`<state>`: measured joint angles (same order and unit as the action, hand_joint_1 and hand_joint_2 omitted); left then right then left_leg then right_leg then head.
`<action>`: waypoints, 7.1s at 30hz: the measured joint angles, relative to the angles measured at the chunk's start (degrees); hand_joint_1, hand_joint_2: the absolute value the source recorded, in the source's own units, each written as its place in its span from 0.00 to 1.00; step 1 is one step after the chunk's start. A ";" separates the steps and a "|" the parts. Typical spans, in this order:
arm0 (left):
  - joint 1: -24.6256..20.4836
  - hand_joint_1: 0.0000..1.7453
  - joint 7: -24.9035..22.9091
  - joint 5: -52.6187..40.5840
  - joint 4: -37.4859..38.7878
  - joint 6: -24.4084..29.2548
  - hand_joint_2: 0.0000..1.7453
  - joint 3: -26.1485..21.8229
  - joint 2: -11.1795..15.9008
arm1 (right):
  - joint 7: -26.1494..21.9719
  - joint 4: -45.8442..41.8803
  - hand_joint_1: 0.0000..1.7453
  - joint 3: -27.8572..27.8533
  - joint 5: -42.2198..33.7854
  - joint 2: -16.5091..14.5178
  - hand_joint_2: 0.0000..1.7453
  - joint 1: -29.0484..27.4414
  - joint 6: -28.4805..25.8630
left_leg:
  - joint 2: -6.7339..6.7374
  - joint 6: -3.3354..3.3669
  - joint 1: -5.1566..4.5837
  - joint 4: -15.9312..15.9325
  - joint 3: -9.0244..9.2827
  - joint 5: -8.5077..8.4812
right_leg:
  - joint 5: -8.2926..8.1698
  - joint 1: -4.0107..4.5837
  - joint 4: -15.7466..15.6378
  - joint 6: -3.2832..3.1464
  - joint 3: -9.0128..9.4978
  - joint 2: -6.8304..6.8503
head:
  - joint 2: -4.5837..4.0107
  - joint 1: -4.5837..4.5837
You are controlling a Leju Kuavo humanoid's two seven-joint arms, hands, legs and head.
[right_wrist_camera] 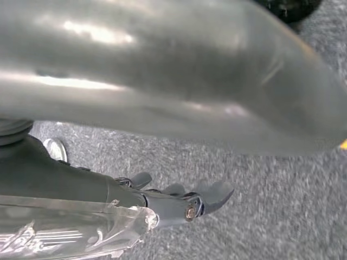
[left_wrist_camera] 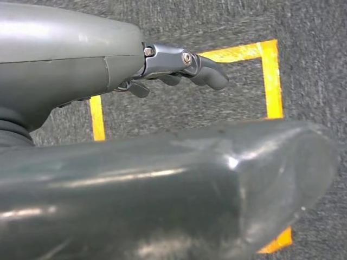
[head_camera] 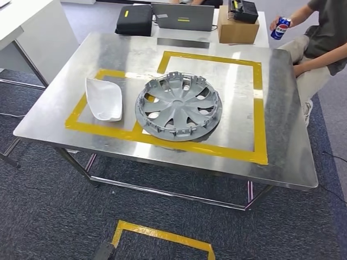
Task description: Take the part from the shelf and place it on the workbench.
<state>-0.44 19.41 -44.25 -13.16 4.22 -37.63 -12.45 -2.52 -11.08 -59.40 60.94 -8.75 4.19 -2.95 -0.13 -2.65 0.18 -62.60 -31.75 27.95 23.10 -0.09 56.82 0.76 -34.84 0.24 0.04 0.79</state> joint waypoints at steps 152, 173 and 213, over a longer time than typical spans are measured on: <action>-0.41 0.00 -9.87 -1.17 1.46 -14.86 0.00 -14.79 5.85 | 5.09 0.26 0.00 15.88 16.94 -2.02 0.00 -1.30 -3.62 | -0.72 0.21 0.76 -3.23 -2.76 1.41 | 1.05 -0.10 1.41 -0.77 1.07 -5.68 | 0.00 -1.34; -0.82 0.00 -9.46 -1.06 1.46 -15.69 0.00 -15.04 6.28 | -0.50 0.26 0.00 15.76 11.20 -2.13 0.00 -0.81 -4.12 | 7.57 -0.10 0.55 6.60 3.32 -0.18 | 1.95 -0.16 2.52 0.52 0.33 2.37 | 0.01 -1.74; -0.84 0.00 -8.75 -0.75 1.49 -13.98 0.00 -18.25 3.30 | -2.05 0.25 0.00 10.63 7.36 -1.57 0.00 -1.48 -1.99 | -0.56 0.23 0.52 -3.96 -3.50 1.91 | 1.48 -0.18 2.29 -0.65 0.08 -5.66 | 0.00 -1.14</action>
<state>-1.28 10.66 -45.01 -11.67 -9.76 -55.88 -9.15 -4.57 -10.83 -48.77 68.30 -10.32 2.71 -4.94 -0.69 -2.42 0.70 -66.56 -35.25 29.86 24.59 -0.27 59.11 0.11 -34.76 -5.42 0.05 -0.35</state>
